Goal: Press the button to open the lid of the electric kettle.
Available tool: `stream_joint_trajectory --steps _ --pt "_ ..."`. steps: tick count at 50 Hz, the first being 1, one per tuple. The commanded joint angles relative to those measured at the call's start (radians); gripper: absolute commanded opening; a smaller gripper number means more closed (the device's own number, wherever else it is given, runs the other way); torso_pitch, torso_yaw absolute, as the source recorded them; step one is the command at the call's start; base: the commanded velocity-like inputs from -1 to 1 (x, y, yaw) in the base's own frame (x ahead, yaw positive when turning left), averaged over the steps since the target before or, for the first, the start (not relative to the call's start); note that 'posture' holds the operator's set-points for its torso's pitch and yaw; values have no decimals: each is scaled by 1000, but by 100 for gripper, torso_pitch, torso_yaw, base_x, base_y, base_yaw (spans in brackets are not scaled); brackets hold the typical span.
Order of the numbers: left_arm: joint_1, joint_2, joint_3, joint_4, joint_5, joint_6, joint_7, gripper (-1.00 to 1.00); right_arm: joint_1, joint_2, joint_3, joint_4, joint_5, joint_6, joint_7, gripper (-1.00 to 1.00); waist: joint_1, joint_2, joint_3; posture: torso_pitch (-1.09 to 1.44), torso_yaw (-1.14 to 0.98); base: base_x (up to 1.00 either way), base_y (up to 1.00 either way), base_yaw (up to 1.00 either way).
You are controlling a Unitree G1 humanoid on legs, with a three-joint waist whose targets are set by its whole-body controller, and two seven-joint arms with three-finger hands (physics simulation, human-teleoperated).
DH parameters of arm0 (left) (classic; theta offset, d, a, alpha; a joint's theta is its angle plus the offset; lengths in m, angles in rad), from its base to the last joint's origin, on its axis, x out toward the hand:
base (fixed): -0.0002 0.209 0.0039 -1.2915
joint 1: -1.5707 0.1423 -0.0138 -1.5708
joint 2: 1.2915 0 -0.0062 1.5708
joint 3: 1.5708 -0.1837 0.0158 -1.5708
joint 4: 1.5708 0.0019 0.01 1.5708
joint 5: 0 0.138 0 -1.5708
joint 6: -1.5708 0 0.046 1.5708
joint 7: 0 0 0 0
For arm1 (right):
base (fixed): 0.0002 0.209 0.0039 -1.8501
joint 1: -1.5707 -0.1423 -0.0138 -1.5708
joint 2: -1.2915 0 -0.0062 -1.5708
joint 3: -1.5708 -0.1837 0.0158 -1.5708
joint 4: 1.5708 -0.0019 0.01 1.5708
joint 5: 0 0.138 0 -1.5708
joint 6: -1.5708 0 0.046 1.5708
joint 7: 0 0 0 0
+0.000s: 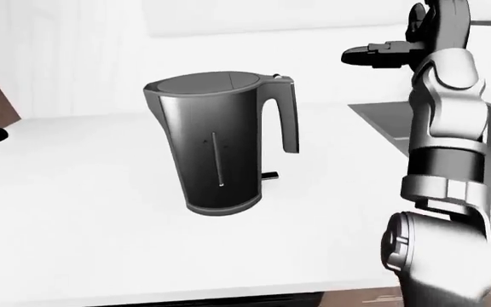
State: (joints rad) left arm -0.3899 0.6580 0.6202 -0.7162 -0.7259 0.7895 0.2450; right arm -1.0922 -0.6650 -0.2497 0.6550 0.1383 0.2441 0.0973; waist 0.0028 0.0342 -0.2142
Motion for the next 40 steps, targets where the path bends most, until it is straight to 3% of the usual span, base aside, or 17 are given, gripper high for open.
stream_joint_trajectory --steps 1,16,40 --pt "-21 15 5 -10 4 -21 -1 100 -48 -7 0 -1 -11 -45 6 100 0 -2 -10 -31 0 0 0 0" --pt "-41 23 -14 -17 3 -5 8 100 -193 20 42 309 -109 -199 21 100 -2 7 -10 -31 0 0 0 0" --pt "-36 15 -4 -16 13 -9 2 100 -279 107 61 445 -151 -205 47 100 -5 15 -7 -31 0 0 0 0"
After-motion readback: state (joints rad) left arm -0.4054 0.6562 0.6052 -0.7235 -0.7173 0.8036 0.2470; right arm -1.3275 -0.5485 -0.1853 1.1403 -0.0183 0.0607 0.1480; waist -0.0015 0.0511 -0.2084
